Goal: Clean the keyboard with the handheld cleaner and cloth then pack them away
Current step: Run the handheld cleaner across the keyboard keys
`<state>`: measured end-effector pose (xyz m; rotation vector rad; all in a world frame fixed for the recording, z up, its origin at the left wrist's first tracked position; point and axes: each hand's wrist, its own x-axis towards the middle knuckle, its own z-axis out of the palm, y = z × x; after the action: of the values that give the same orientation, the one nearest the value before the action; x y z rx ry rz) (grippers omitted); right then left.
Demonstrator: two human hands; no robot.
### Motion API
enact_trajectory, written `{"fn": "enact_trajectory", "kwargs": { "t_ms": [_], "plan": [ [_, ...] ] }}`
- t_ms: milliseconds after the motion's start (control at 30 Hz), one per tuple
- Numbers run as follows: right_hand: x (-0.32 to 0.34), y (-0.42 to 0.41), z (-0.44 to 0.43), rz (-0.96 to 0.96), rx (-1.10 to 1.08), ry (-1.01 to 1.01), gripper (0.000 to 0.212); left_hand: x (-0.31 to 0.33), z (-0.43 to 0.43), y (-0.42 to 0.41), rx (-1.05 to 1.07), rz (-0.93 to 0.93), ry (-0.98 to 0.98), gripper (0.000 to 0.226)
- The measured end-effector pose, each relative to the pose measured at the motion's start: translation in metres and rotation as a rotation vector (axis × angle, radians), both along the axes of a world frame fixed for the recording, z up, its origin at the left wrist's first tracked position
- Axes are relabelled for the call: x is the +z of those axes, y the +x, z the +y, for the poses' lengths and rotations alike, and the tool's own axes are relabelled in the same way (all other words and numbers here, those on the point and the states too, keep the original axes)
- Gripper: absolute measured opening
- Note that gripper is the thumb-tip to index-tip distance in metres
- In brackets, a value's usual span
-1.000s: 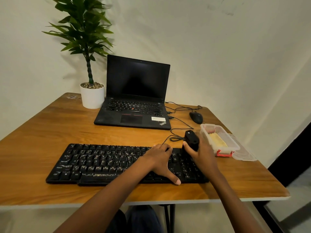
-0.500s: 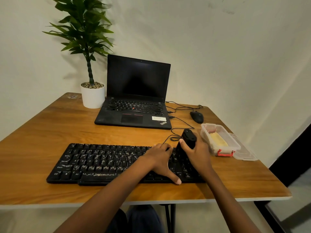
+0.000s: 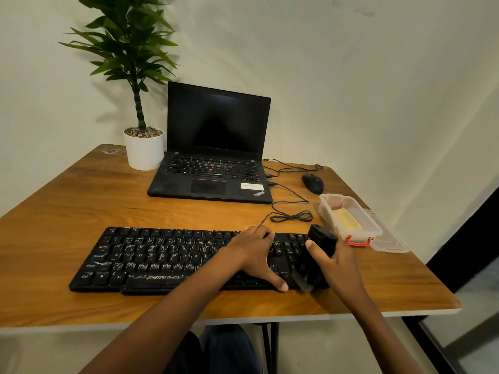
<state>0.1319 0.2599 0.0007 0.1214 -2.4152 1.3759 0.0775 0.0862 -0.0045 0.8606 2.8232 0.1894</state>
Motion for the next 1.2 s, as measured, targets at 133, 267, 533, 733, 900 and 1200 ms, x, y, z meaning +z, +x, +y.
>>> {"fn": "enact_trajectory", "kwargs": {
  "t_ms": [133, 267, 533, 733, 900, 1200],
  "plan": [
    [0.001, -0.006, 0.009, 0.045, -0.086, 0.131, 0.014, 0.000, -0.001, 0.000, -0.010, 0.005, 0.005, 0.116],
    [-0.003, -0.003, -0.004, 0.074, -0.058, 0.070, 0.017, 0.000, -0.001, 0.001, -0.008, 0.008, 0.004, 0.116],
    [0.002, -0.027, 0.011, 0.011, -0.107, 0.101, 0.007, 0.000, -0.001, 0.002, -0.019, 0.019, 0.003, 0.115],
    [0.003, -0.085, -0.010, 0.055, -0.168, 0.309, 0.034, 0.001, 0.000, 0.002, -0.008, 0.006, 0.001, 0.116],
    [0.006, -0.064, -0.023, 0.094, -0.148, 0.335, 0.028, 0.001, 0.000, 0.001, 0.003, 0.006, -0.002, 0.117],
    [0.005, -0.003, -0.002, -0.048, -0.058, 0.248, 0.014, 0.002, 0.000, 0.002, 0.004, 0.007, 0.010, 0.116]
  ]
}}
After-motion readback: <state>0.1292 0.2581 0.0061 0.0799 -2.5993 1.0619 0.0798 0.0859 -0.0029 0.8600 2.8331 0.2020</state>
